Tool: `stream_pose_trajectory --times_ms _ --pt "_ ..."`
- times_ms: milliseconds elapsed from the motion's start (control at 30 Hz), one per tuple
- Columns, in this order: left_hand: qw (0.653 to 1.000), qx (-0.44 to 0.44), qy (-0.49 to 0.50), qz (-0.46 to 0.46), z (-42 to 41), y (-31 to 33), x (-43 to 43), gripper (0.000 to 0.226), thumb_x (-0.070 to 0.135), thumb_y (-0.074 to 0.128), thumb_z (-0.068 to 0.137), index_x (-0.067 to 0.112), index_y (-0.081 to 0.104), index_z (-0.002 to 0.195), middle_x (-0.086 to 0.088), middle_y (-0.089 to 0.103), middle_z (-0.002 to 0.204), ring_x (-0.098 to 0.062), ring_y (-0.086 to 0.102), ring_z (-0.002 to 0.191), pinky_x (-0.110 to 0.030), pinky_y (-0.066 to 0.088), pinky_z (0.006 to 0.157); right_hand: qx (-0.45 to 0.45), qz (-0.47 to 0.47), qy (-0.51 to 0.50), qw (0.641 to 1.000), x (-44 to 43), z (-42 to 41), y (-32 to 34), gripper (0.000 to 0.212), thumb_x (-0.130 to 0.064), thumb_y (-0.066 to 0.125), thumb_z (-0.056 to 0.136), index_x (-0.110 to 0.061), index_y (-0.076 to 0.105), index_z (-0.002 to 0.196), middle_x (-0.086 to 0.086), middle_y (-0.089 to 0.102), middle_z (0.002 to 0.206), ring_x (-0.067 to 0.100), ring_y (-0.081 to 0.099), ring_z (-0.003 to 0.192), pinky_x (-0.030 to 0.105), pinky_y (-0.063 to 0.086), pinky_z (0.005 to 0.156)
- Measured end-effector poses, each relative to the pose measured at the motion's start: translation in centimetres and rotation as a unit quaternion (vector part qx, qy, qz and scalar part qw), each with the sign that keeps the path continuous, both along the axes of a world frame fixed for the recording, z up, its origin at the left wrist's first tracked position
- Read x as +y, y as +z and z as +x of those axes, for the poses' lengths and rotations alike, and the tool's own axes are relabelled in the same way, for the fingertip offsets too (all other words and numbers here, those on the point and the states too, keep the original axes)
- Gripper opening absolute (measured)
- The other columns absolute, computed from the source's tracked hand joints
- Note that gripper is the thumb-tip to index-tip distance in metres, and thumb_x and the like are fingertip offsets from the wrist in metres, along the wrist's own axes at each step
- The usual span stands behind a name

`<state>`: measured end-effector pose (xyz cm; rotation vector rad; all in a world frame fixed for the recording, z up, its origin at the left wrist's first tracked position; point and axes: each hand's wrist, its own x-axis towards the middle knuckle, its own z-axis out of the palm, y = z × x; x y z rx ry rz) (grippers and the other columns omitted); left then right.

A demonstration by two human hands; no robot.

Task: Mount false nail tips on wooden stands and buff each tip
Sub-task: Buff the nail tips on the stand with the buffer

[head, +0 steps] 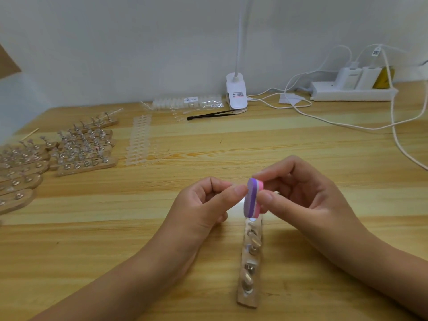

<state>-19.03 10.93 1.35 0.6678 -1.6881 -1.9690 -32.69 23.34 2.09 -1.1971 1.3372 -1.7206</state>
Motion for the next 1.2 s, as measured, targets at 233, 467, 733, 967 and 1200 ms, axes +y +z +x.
stream_pose_trajectory --times_ms 233,467,733,967,1200 --pt "1.000 0.000 0.000 -0.001 0.02 0.14 0.07 0.023 0.049 0.079 0.056 0.029 0.068 0.060 0.016 0.050 0.054 -0.003 0.041 0.051 -0.018 0.038 0.056 0.000 0.002 0.010 1.000 -0.06 -0.02 0.03 0.018 -0.019 0.072 0.077 -0.010 0.066 0.092 0.004 0.072 0.086 0.011 0.068 0.077 0.021 0.054 0.070" --pt "1.000 0.000 -0.004 -0.003 0.05 0.14 0.01 0.025 0.048 0.080 0.057 0.027 0.071 0.068 0.015 0.051 0.056 -0.003 0.041 0.053 -0.017 0.039 0.055 0.011 0.007 0.024 1.000 -0.13 -0.19 -0.04 0.020 -0.020 0.071 0.078 -0.009 0.066 0.094 0.000 0.071 0.085 0.010 0.067 0.077 0.019 0.053 0.071" --pt "1.000 -0.009 -0.007 -0.023 0.11 0.10 0.26 0.028 0.053 0.079 0.058 0.028 0.068 0.063 0.012 0.045 0.057 -0.007 0.037 0.054 -0.021 0.034 0.057 0.024 -0.003 -0.002 1.000 -0.20 -0.41 0.11 0.019 -0.020 0.068 0.081 -0.013 0.070 0.098 0.002 0.070 0.087 0.012 0.067 0.077 0.020 0.053 0.074" --pt "1.000 -0.009 -0.001 -0.017 0.15 0.10 0.19 0.027 0.053 0.078 0.059 0.029 0.066 0.059 0.016 0.045 0.054 -0.004 0.038 0.051 -0.024 0.034 0.060 -0.001 -0.017 -0.015 1.000 -0.13 -0.20 -0.15 0.019 -0.017 0.077 0.078 -0.016 0.065 0.093 0.005 0.070 0.090 0.018 0.068 0.083 0.026 0.055 0.075" --pt "1.000 -0.009 -0.008 -0.017 0.18 0.13 0.10 0.026 0.055 0.077 0.060 0.031 0.067 0.061 0.016 0.052 0.056 -0.001 0.043 0.052 -0.019 0.037 0.059 -0.008 -0.014 -0.014 1.000 -0.11 0.15 -0.11 0.027 -0.019 0.080 0.075 -0.009 0.061 0.091 0.009 0.070 0.090 0.021 0.069 0.081 0.028 0.057 0.073"
